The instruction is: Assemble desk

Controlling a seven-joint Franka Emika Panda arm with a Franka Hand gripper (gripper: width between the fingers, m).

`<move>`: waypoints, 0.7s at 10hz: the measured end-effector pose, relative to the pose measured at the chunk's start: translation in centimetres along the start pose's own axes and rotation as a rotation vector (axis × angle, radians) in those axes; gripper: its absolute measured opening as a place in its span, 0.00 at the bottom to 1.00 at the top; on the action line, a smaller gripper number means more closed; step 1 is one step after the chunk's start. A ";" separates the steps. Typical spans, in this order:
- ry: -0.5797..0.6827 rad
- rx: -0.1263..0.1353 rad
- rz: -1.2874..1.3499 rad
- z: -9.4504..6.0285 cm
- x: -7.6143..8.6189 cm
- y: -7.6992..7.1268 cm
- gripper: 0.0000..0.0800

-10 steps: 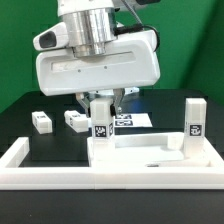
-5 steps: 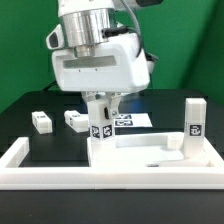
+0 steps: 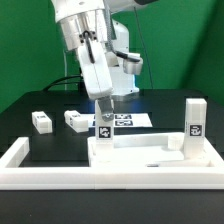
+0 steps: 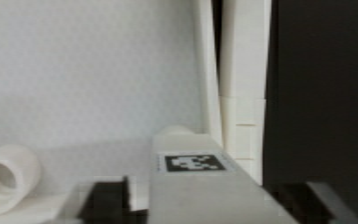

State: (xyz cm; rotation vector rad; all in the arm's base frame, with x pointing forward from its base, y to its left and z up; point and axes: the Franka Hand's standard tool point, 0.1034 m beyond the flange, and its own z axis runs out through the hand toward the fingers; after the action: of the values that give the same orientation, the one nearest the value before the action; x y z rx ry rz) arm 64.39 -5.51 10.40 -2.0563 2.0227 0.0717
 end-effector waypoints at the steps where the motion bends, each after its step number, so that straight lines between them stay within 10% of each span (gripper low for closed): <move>1: 0.000 -0.001 -0.054 0.0 0.0 0.0 0.68; 7: -0.034 -0.060 -0.860 0.1 -0.5 0.3 0.81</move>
Offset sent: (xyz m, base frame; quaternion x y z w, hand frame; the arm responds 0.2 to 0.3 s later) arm 0.0037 0.0139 0.0017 -0.0416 -0.0613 -0.4465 0.8917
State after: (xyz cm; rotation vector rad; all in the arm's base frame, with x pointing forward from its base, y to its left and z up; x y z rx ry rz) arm 64.09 -4.97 10.40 -2.7368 0.9786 0.0033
